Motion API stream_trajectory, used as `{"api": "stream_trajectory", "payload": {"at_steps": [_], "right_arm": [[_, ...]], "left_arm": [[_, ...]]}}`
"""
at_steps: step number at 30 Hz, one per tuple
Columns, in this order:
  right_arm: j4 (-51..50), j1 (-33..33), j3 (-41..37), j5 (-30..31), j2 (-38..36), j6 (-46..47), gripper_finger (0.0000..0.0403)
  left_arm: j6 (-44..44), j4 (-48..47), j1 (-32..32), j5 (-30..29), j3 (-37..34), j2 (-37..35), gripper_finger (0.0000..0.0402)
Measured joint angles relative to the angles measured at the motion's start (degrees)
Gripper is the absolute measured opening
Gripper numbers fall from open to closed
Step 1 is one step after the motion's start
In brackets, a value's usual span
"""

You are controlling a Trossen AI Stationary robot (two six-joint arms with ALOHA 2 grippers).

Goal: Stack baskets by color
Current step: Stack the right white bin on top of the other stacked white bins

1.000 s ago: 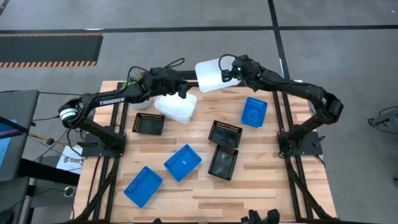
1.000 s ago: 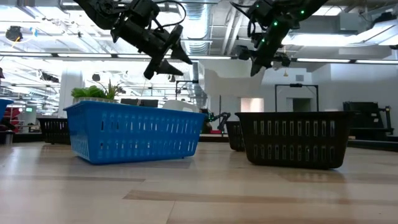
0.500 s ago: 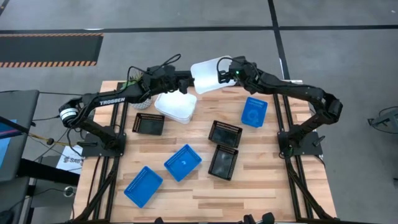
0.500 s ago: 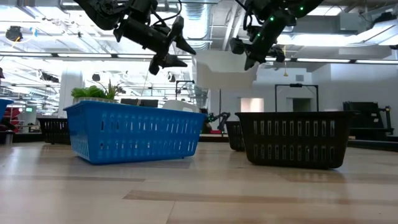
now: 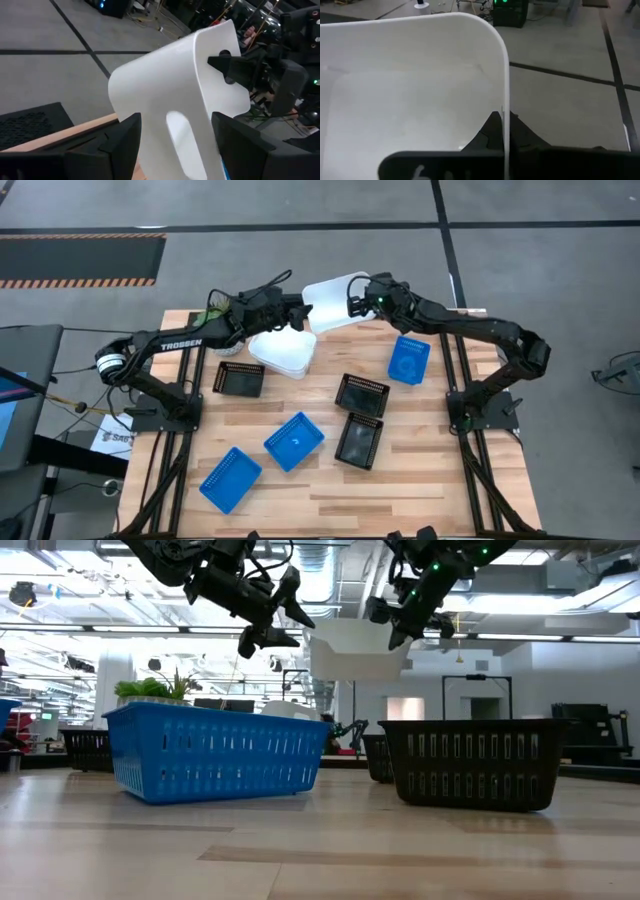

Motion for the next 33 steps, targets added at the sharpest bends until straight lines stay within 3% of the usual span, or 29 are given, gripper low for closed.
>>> {"api": "stream_trajectory", "payload": {"at_steps": [11,15,23,33], "right_arm": [[0.77,2.08,0.0,1.86,0.02,-0.83,0.0001],[0.84,2.41,0.0,1.83,0.07,-1.51,0.0001],[3.43,3.86,0.0,2.9,0.07,-4.65,0.0009],[3.0,4.78,0.0,2.66,0.02,-7.09,0.0102]], "left_arm": [[-2.02,-3.78,-0.17,-3.76,0.0,0.0,0.0218],[-2.62,-4.34,-0.22,-4.5,0.0,0.0,0.0169],[-0.02,-4.63,-0.39,-4.59,0.0,0.0,0.0014],[0.24,-4.7,-0.35,-6.6,0.0,0.02,0.0001]]}}
